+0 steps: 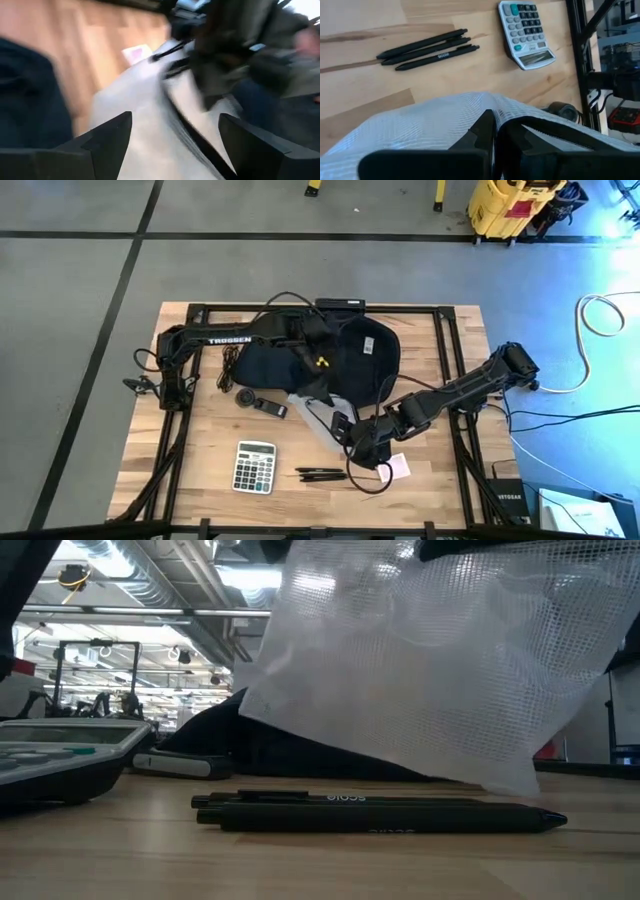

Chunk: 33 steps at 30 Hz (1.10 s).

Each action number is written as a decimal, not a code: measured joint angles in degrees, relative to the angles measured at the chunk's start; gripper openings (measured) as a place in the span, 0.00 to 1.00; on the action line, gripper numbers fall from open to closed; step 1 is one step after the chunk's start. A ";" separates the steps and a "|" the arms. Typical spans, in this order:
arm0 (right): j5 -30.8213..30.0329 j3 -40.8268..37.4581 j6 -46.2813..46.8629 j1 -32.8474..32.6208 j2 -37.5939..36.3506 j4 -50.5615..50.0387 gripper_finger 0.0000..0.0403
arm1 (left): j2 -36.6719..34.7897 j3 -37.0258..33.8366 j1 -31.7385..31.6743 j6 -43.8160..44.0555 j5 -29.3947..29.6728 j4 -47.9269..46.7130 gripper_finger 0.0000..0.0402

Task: Unpack backpack
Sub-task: Put the game card into the transparent zip bag

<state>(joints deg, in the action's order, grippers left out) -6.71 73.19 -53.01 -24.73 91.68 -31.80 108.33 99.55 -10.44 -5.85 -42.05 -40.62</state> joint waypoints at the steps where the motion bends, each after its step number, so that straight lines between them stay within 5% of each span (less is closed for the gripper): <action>1: 0.12 0.00 0.00 0.00 0.00 0.35 0.00 | 0.00 0.00 0.23 -1.21 2.41 -0.74 0.71; 7: 0.23 0.00 0.00 0.00 -0.02 1.20 0.00 | 0.00 -0.02 3.65 -7.14 12.63 -5.00 0.71; 21: -0.26 0.00 0.50 0.85 -0.02 1.34 0.00 | -0.09 2.16 8.61 -7.75 13.39 -5.64 0.71; 29: -0.67 0.00 0.57 0.85 -0.02 1.34 0.00 | 0.28 2.16 10.57 -11.17 21.86 -4.04 0.70; 33: -0.67 0.00 0.67 0.85 -0.04 1.36 0.00 | 0.28 2.16 10.54 -12.67 24.93 -3.67 0.61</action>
<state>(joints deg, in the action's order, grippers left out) -7.38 73.19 -52.34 -23.88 91.64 -30.44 108.62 101.71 0.10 -18.52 -17.12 -44.29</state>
